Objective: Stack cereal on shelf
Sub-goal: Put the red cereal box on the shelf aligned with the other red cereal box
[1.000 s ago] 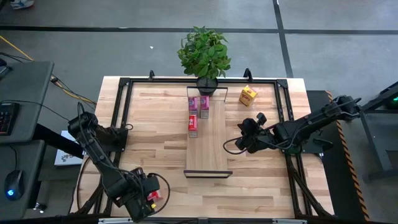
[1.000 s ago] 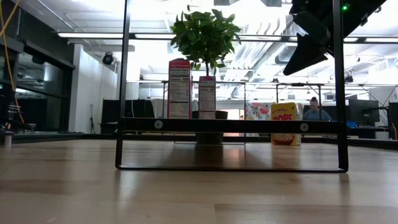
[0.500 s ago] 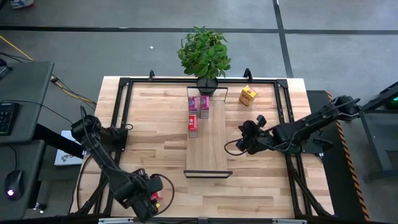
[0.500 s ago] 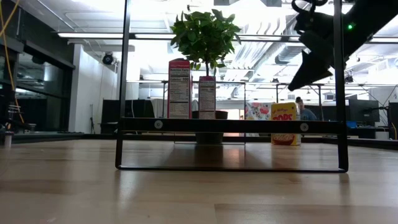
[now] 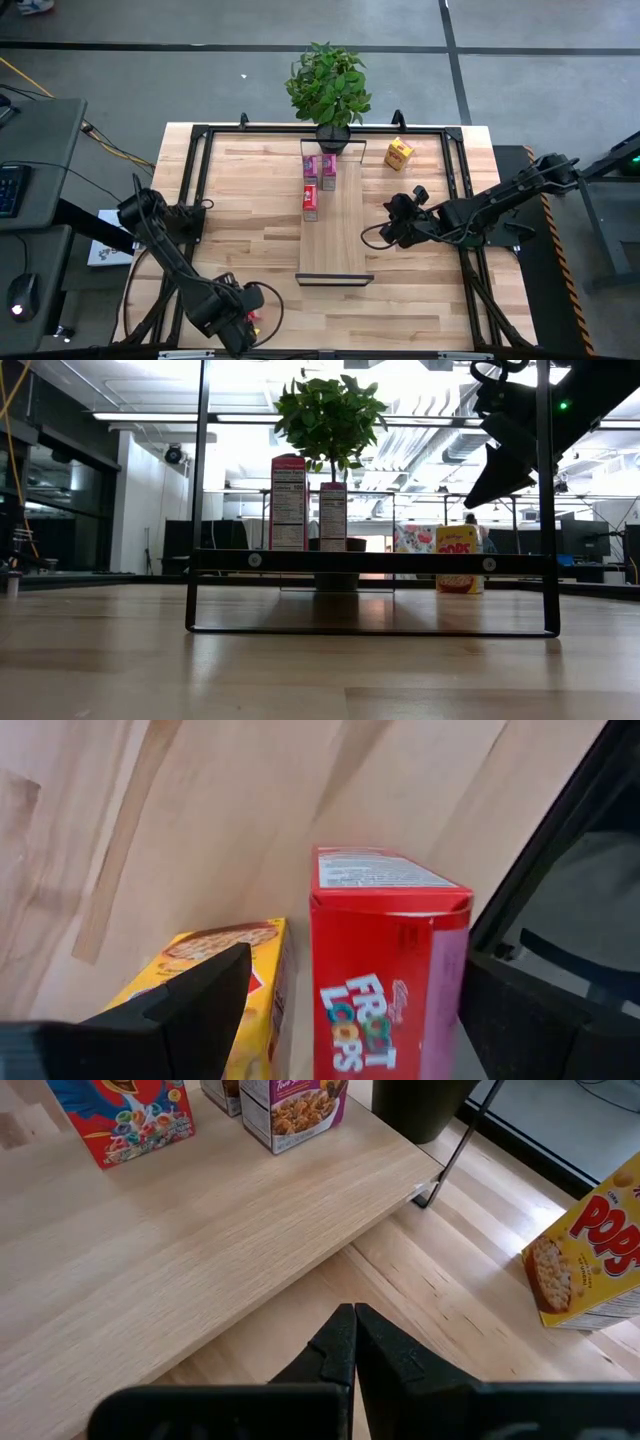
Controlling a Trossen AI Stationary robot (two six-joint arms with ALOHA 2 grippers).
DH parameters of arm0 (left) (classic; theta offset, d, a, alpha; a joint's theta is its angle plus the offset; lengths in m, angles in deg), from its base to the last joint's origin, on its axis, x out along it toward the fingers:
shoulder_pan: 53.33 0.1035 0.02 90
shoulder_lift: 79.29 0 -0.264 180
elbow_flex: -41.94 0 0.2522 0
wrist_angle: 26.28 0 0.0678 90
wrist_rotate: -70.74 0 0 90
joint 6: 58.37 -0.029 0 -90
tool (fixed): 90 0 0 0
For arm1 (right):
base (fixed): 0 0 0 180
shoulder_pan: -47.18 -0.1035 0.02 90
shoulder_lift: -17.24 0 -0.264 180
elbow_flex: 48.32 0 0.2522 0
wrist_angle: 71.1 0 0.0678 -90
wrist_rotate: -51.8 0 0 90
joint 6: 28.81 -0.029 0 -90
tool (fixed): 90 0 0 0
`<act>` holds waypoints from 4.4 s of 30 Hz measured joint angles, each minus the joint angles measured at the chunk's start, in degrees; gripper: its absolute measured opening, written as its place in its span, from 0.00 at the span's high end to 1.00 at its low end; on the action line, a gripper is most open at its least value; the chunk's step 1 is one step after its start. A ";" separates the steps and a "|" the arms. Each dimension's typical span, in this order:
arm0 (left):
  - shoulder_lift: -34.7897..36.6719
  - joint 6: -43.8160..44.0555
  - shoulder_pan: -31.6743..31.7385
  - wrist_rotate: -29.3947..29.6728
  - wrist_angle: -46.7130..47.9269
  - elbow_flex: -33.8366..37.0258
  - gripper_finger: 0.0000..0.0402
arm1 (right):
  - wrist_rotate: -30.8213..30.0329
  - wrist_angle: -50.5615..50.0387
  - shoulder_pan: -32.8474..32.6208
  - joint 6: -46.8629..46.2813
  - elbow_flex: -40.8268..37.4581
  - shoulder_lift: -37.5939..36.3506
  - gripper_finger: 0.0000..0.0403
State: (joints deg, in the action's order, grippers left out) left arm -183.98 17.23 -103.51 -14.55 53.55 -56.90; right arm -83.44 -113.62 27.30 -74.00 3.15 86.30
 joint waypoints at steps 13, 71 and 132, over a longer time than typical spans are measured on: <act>-3.91 -2.23 1.14 -1.64 -0.18 0.07 0.20 | -0.02 0.33 0.00 0.17 -0.02 0.00 1.00; -14.57 -59.28 41.42 10.35 4.87 -40.26 0.62 | -7.82 10.17 -10.32 15.58 0.15 -13.53 1.00; -13.93 -62.40 48.97 11.23 12.54 -44.30 0.51 | -4.83 8.44 -12.76 12.59 -0.92 -14.63 1.00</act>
State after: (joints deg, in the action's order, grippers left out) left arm -197.92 -45.18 -54.54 -3.33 66.09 -101.20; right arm -88.27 -105.18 14.54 -61.41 2.23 71.66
